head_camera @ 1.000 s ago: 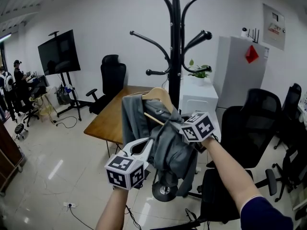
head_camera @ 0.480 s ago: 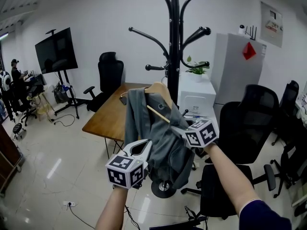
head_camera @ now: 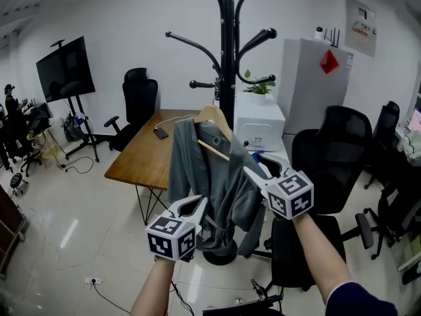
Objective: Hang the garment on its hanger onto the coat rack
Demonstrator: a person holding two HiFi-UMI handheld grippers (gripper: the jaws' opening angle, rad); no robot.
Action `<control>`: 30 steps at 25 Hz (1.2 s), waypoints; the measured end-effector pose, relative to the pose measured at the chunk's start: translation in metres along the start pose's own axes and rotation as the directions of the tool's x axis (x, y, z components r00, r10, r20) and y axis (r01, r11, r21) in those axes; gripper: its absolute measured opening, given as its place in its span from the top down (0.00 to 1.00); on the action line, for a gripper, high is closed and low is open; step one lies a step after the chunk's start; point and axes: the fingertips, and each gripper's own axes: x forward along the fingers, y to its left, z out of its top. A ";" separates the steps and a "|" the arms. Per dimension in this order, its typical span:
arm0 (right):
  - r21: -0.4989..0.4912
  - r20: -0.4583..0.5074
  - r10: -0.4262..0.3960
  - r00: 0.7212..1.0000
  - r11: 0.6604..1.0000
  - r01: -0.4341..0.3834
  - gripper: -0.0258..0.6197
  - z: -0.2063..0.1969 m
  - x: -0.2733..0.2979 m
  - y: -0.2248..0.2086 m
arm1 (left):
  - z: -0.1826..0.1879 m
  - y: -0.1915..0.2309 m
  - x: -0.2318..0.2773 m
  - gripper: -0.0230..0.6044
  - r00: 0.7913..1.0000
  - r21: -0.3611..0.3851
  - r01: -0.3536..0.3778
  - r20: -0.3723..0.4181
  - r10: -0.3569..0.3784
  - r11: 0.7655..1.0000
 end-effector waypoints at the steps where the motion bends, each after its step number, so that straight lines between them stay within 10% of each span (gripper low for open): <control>1: 0.004 0.036 -0.014 0.999 1.000 0.014 0.61 0.006 -0.010 0.002 | -0.001 -0.002 -0.001 0.96 1.000 0.000 0.007 -0.003 -0.007 1.000; 12: 0.252 0.149 0.016 0.989 0.966 -0.054 0.77 -0.006 -0.074 0.042 | -0.003 -0.040 0.002 0.96 0.995 -0.043 0.089 0.038 -0.087 0.995; 20: 0.258 0.131 0.116 0.984 0.955 -0.147 0.93 -0.024 -0.095 0.070 | 0.012 -0.087 -0.002 0.96 0.991 -0.051 0.120 0.073 -0.116 0.991; 30: 0.277 0.120 0.255 0.959 0.919 -0.279 0.96 -0.036 -0.138 0.092 | -0.001 -0.133 -0.029 0.96 0.998 -0.023 -0.001 0.056 0.002 1.000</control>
